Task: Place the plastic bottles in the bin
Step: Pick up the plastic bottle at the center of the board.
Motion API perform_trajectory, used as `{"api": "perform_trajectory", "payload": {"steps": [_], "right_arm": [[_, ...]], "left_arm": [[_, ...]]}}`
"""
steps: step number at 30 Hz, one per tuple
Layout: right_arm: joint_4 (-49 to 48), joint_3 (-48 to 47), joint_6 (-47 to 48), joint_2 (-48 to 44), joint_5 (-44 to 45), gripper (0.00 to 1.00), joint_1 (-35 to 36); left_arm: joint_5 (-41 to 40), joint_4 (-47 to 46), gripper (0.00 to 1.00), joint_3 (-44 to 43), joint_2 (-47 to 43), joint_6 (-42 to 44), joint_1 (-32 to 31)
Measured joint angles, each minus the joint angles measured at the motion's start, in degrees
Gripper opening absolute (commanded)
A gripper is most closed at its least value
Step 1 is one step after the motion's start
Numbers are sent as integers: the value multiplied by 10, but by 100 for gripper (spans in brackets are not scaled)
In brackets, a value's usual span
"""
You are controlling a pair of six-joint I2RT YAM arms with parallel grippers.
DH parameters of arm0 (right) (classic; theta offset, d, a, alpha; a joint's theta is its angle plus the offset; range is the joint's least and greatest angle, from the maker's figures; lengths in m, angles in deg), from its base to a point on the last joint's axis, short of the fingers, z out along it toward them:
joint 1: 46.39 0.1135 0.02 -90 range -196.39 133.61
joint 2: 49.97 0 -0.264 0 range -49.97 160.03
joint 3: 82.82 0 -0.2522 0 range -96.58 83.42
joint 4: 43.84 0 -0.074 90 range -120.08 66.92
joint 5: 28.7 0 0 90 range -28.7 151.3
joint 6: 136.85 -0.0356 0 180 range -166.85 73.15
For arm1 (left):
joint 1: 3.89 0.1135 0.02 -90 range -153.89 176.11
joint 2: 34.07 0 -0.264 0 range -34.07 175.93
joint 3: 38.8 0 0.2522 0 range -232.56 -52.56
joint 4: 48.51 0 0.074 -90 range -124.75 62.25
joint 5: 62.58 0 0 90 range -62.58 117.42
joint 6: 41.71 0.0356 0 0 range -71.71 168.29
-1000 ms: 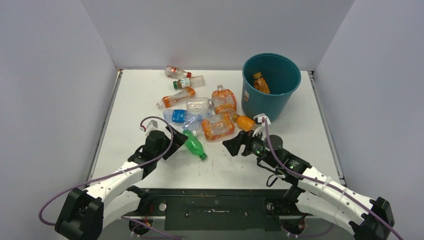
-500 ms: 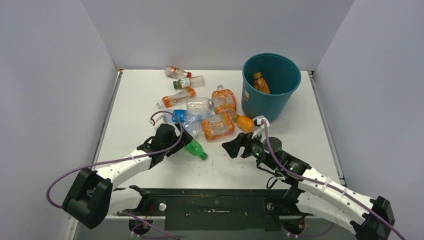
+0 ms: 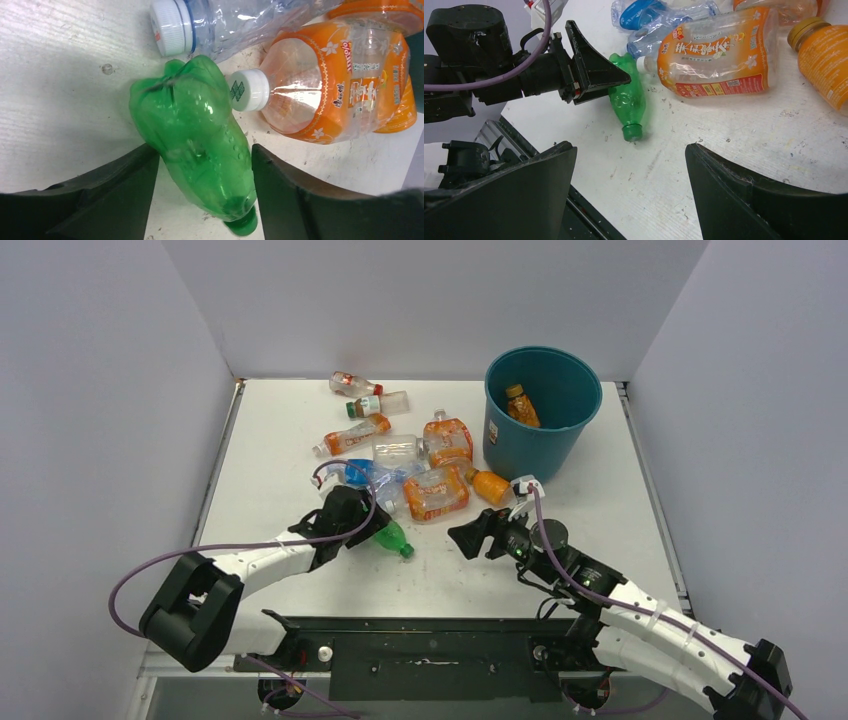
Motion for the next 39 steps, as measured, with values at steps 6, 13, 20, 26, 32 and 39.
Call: {"api": "perform_trajectory", "payload": {"steps": [6,13,20,26,32,39], "right_arm": [[8,5,-2,-15,3,82,2],[9,17,-10,-26,2,82,3],[9,17,-19,-26,2,82,3],[-4,17,-38,-27,-14,82,7],[-49,17,-44,-35,-19,82,10],[-193,26,-70,-5,-16,82,26]], "left_arm": [[1,-31,38,11,-1,1,-3],[18,-78,21,60,-34,-14,-4],[59,-83,11,110,-141,-42,-7],[83,-83,0,110,-274,-75,-7],[89,-101,0,110,-363,-138,-7],[78,-153,0,110,-379,-205,-7]]}}
